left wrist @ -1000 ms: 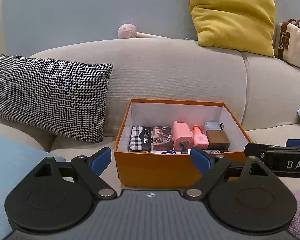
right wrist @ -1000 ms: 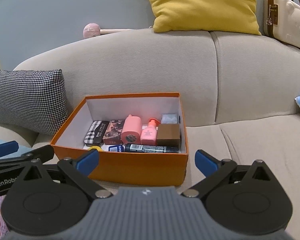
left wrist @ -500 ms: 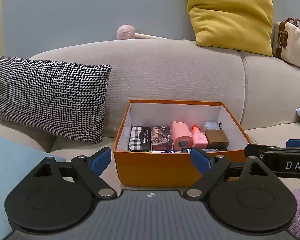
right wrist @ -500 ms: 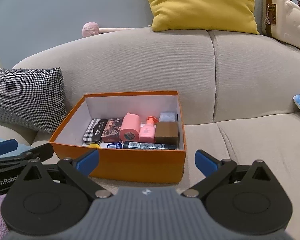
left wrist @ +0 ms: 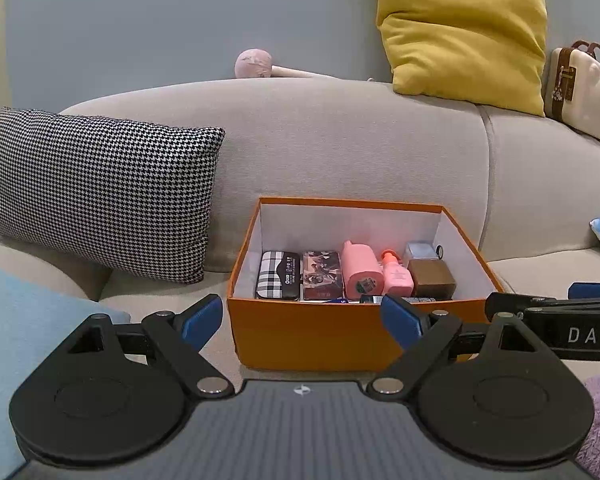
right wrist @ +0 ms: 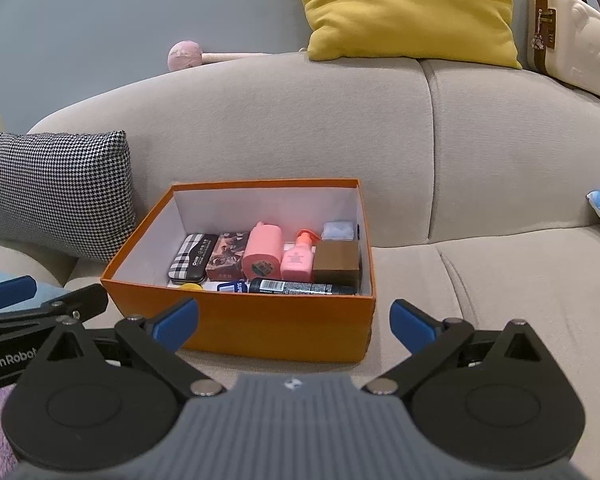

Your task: Organize rigid objects

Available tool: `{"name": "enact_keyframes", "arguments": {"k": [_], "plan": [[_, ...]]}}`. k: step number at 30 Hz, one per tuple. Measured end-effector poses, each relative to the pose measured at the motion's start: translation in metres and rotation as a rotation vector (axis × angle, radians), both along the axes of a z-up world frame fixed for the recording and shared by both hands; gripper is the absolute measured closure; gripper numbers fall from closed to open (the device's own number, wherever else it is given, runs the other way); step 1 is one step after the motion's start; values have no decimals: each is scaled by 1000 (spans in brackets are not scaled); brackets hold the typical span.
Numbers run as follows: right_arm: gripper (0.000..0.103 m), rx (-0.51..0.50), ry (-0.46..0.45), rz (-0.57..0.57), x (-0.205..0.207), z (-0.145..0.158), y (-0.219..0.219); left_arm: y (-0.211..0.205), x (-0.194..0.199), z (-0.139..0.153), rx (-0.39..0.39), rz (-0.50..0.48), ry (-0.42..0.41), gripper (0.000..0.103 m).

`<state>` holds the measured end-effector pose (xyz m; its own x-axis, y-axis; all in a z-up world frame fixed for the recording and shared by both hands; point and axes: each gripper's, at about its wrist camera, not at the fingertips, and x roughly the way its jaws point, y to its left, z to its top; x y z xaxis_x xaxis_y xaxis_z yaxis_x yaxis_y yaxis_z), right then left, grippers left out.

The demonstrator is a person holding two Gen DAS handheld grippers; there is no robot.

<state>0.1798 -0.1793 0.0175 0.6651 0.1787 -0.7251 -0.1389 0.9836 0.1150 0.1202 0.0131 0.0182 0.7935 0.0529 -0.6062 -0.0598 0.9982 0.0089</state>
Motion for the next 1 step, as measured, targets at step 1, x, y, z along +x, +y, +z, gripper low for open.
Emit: {"name": "enact_keyframes", "arguments": {"k": [1], "plan": [[2, 0, 2, 3, 0, 0, 0, 0, -1, 0, -3, 1, -4, 0]]}}
